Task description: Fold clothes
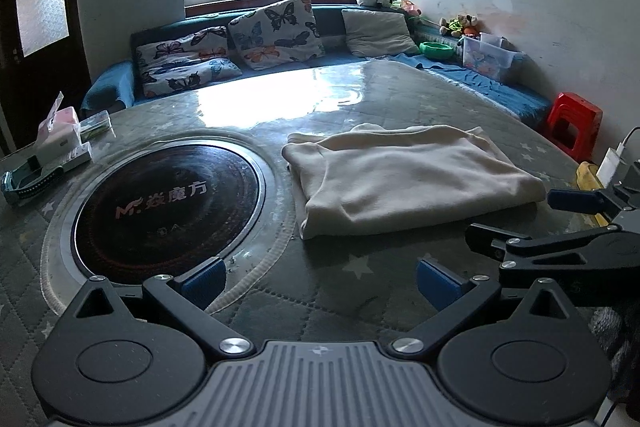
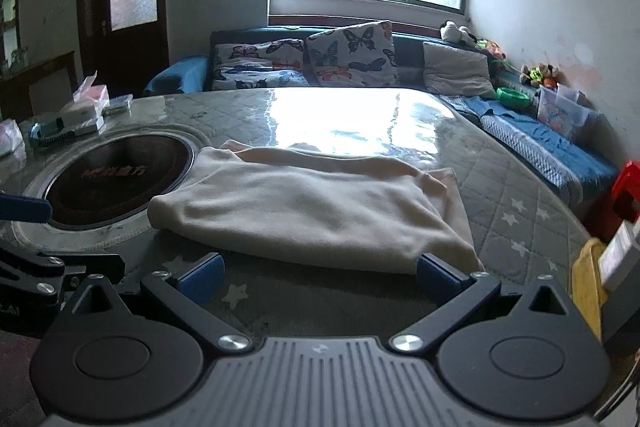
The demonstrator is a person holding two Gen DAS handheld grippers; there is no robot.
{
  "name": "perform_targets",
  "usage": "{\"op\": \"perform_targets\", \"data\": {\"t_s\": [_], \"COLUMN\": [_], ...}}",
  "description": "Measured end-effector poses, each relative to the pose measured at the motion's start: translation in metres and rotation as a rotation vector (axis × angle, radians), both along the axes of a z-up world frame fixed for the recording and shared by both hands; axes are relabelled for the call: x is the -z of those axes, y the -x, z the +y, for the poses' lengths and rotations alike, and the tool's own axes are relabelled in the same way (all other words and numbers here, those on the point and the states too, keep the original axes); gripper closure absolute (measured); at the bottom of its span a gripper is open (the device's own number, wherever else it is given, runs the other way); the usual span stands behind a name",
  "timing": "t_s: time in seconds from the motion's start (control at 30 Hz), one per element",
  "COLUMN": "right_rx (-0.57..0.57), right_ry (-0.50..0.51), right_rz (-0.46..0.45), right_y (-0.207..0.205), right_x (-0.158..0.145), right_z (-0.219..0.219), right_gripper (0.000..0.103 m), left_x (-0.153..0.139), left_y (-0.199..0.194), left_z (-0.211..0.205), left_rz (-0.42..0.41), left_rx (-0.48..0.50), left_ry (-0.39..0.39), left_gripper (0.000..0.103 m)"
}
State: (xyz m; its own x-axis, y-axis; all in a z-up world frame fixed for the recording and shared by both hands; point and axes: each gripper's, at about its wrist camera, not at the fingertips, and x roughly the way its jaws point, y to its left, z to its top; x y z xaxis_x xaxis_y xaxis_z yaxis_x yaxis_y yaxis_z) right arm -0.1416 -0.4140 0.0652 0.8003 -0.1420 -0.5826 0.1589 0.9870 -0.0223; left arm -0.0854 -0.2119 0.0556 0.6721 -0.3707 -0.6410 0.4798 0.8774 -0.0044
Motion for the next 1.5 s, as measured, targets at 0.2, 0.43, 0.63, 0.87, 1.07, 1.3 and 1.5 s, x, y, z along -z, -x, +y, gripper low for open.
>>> {"op": "perform_targets", "data": {"t_s": [0.2, 0.43, 0.63, 0.87, 1.07, 1.3, 1.5], "right_rx": [0.011, 0.038, 0.052, 0.065, 0.079, 0.087, 0.088], "right_ry": [0.008, -0.009, -0.024, -0.025, -0.034, -0.043, -0.047], "right_rz": [-0.002, -0.011, -0.003, 0.008, 0.016, 0.028, 0.035], "right_y": [0.006, 0.011, 0.012, 0.012, 0.011, 0.009, 0.005], "right_x": [0.002, 0.002, 0.006, 0.008, 0.012, 0.017, 0.019], "right_z": [0.003, 0.005, 0.004, 0.000, -0.004, -0.007, -0.008], "right_gripper": [0.000, 0.000, 0.000, 0.000, 0.000, 0.000, 0.000], "left_x": [0.001, 0.004, 0.005, 0.007, 0.011, 0.016, 0.019], "left_y": [0.003, 0.005, 0.004, 0.001, -0.001, -0.006, -0.010], "left_z": [-0.001, -0.002, -0.002, -0.006, -0.009, -0.012, -0.014], "left_rz": [-0.006, 0.000, -0.001, 0.003, 0.007, 0.024, 0.033], "left_rx": [0.007, 0.018, 0.023, 0.026, 0.030, 0.035, 0.035], "left_ry": [-0.001, 0.004, 0.006, -0.004, -0.010, -0.015, -0.013], "left_gripper": [0.000, 0.000, 0.000, 0.000, 0.000, 0.000, 0.000]}}
